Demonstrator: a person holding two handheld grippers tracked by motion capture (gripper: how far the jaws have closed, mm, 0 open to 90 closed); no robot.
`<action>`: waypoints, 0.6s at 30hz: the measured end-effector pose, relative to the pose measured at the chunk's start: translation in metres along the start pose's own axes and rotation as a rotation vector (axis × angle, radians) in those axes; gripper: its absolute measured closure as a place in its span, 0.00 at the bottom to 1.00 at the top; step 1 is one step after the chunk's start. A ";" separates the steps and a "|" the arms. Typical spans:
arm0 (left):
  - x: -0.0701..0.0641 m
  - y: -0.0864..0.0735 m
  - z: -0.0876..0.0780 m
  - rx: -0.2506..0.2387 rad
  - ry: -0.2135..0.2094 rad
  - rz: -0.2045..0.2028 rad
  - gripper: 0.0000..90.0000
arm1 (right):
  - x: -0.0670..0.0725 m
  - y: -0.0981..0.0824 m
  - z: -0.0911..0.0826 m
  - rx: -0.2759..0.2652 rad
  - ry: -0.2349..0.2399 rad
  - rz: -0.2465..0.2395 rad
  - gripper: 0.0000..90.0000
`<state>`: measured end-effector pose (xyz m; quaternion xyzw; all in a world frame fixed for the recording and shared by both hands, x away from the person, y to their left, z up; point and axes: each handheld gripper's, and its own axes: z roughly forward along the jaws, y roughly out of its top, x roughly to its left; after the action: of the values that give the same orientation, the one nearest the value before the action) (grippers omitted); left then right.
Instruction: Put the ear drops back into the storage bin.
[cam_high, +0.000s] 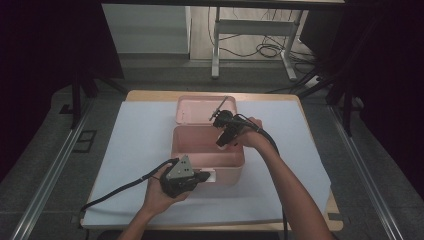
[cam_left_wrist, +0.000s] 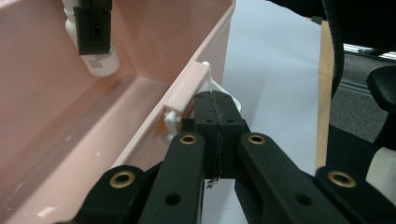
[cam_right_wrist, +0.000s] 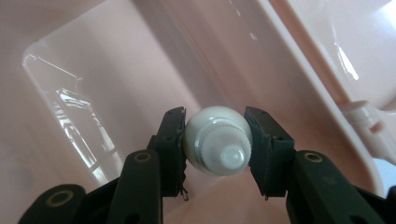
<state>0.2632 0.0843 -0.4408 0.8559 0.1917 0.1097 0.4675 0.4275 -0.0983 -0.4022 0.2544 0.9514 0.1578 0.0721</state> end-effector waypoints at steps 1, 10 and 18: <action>0.000 0.000 0.000 0.000 0.000 0.000 1.00 | 0.000 0.000 0.001 0.004 0.002 -0.003 0.67; 0.000 0.000 0.000 -0.001 -0.001 0.000 1.00 | 0.002 0.003 0.008 0.031 0.005 -0.014 0.67; 0.000 0.000 0.000 -0.001 -0.001 0.000 1.00 | 0.003 0.005 0.014 0.051 0.003 -0.032 0.67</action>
<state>0.2634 0.0844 -0.4408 0.8558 0.1914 0.1092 0.4680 0.4301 -0.0889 -0.4143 0.2408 0.9591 0.1328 0.0668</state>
